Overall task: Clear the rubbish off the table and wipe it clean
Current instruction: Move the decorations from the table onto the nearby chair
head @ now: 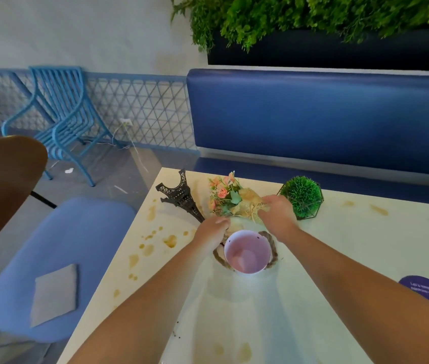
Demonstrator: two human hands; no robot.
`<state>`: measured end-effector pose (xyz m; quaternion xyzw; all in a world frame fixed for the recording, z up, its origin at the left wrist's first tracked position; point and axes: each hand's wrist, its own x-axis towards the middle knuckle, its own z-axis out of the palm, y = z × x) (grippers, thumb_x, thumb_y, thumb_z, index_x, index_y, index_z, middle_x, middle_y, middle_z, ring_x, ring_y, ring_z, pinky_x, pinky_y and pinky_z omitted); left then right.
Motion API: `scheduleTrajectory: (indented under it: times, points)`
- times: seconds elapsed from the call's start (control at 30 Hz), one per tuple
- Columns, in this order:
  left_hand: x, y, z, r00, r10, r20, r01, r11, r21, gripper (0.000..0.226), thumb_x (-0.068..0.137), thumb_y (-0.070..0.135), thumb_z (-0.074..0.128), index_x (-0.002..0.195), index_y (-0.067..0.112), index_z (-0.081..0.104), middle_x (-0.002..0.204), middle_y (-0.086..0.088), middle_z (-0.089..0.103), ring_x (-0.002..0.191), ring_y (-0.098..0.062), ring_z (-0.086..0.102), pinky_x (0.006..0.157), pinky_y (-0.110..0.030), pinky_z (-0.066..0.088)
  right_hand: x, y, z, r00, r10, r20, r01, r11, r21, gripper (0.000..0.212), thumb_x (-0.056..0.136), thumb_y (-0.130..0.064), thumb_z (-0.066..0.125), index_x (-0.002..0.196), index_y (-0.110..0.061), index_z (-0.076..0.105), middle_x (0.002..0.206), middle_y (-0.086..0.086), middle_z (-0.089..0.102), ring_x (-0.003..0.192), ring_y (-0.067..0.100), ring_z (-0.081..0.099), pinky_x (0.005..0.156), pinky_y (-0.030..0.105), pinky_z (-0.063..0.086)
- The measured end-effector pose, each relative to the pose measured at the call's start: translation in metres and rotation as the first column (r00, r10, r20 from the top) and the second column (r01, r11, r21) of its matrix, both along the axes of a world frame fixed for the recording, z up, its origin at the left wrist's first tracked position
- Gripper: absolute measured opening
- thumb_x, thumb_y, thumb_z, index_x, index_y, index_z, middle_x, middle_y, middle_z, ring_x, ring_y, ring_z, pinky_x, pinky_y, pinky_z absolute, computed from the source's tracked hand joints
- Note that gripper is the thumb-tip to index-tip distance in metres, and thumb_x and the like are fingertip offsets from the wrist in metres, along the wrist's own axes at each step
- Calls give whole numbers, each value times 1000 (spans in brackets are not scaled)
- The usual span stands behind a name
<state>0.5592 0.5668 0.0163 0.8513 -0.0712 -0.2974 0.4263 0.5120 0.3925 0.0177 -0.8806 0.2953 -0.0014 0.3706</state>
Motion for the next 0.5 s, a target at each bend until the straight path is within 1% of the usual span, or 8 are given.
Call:
scheduleTrajectory:
  times: [0.07, 0.1, 0.17, 0.2, 0.3, 0.37, 0.43, 0.5]
  points:
    - [9, -6, -4, 1000, -27, -12, 27, 1000, 12, 18, 99, 20, 47, 86, 28, 56, 78, -1, 51, 65, -16, 44, 59, -29, 29, 11, -3, -2, 989, 112, -92, -118, 991, -58, 51, 87, -13, 65, 136, -10, 50, 138, 12, 46, 127, 29, 44, 106, 40, 40]
    - [13, -8, -5, 999, -43, -12, 43, 999, 29, 20, 98, 19, 46, 82, 28, 52, 75, 0, 48, 65, -15, 42, 60, -29, 27, 17, -4, -5, 976, 164, -141, -178, 980, -90, 54, 86, -12, 67, 136, -8, 48, 137, 13, 47, 127, 30, 43, 106, 39, 39]
    - [19, -14, -7, 998, -52, -21, 53, 997, 52, 27, 97, 19, 45, 73, 29, 42, 69, 7, 40, 61, -11, 37, 58, -29, 24, 26, -5, -12, 946, 237, -221, -275, 948, -158, 59, 81, -18, 72, 133, -10, 45, 133, 10, 51, 123, 29, 46, 102, 36, 39]
    - [23, -16, -8, 998, -43, -35, 45, 997, 57, 29, 97, 19, 45, 71, 30, 39, 68, 9, 37, 59, -9, 35, 57, -28, 23, 29, -5, -17, 934, 250, -254, -300, 937, -180, 65, 79, -22, 74, 134, -11, 41, 131, 9, 53, 122, 30, 47, 100, 36, 40]
    - [27, -21, -8, 997, -53, -64, 58, 995, 84, 31, 96, 15, 43, 69, 30, 37, 66, 7, 37, 58, -10, 35, 55, -27, 23, 35, -6, -25, 920, 264, -289, -329, 922, -205, 84, 81, -25, 76, 146, -11, 25, 136, 12, 49, 126, 33, 44, 101, 40, 40]
    - [30, -23, -8, 994, -75, -74, 81, 993, 85, 26, 95, 12, 42, 74, 26, 39, 69, 2, 38, 63, -16, 38, 57, -29, 24, 38, -9, -29, 925, 257, -279, -324, 917, -231, 87, 84, -24, 74, 150, -11, 19, 139, 14, 47, 129, 33, 42, 102, 41, 39]
    - [31, -22, -7, 991, -105, -78, 113, 989, 100, 17, 96, 12, 41, 81, 20, 43, 76, -2, 42, 74, -17, 42, 61, -30, 27, 40, -12, -30, 940, 236, -246, -292, 929, -227, 86, 84, -22, 75, 150, -12, 21, 138, 14, 47, 128, 32, 43, 101, 41, 41]
    - [32, -21, -7, 992, -102, -79, 110, 989, 101, 13, 94, 11, 42, 84, 15, 48, 77, -4, 43, 77, -18, 43, 67, -29, 29, 41, -14, -32, 951, 227, -212, -269, 943, -195, 82, 81, -25, 76, 146, -12, 29, 137, 12, 47, 126, 30, 45, 101, 39, 42]
